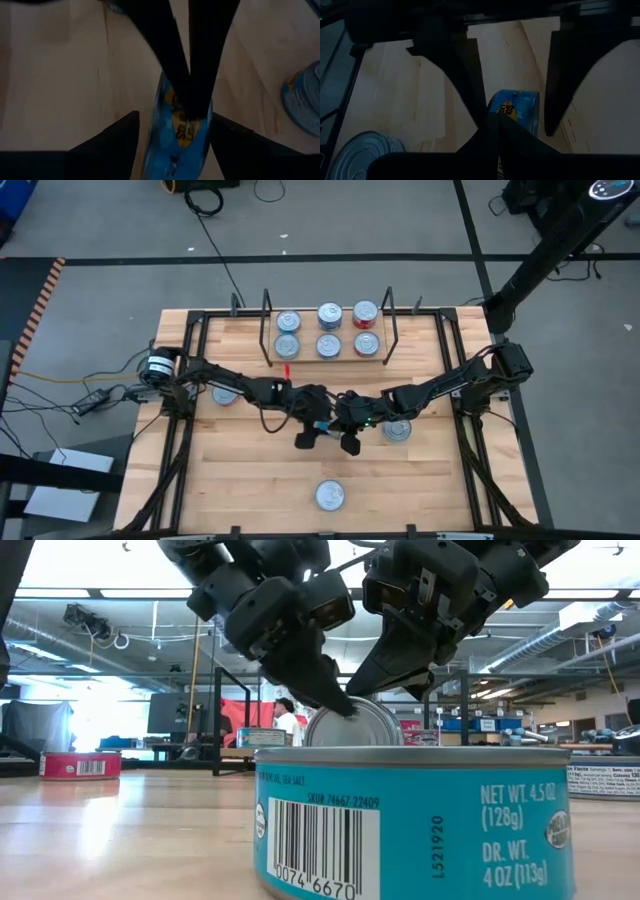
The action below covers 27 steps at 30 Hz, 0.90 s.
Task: Stack canned seafood by type on shelf
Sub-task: Stack the center light blue tuna can on top of the other light blue tuna can on the shelf
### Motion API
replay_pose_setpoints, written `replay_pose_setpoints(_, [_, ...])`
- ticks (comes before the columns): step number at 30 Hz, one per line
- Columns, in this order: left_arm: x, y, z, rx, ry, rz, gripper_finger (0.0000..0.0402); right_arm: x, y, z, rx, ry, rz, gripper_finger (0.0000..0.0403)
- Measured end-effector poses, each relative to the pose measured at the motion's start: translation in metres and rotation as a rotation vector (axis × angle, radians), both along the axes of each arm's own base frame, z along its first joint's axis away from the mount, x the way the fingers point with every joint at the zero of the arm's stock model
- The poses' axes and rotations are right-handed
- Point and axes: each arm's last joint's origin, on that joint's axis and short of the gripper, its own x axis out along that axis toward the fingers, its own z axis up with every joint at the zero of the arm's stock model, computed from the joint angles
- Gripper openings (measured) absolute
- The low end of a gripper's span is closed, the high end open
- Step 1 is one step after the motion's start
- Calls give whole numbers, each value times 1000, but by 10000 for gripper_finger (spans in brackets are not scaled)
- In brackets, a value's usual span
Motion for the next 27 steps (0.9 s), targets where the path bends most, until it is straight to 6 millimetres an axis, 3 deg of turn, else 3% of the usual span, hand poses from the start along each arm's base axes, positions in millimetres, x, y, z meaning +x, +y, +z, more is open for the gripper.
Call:
replay_pose_setpoints(13, [-4,0,-4,52,42,-27,153,0,0,1,-5,-5,5,8])
replay_pose_setpoints(18, [-3,1,-4,58,42,-21,151,-4,-1,8,-3,-15,5,8])
replay_pose_setpoints(23, [-6,3,8,87,59,33,151,-13,-1,27,3,-40,3,8])
replay_pose_setpoints(27, [-2,7,35,172,129,96,151,-29,0,45,-3,-31,-18,8])
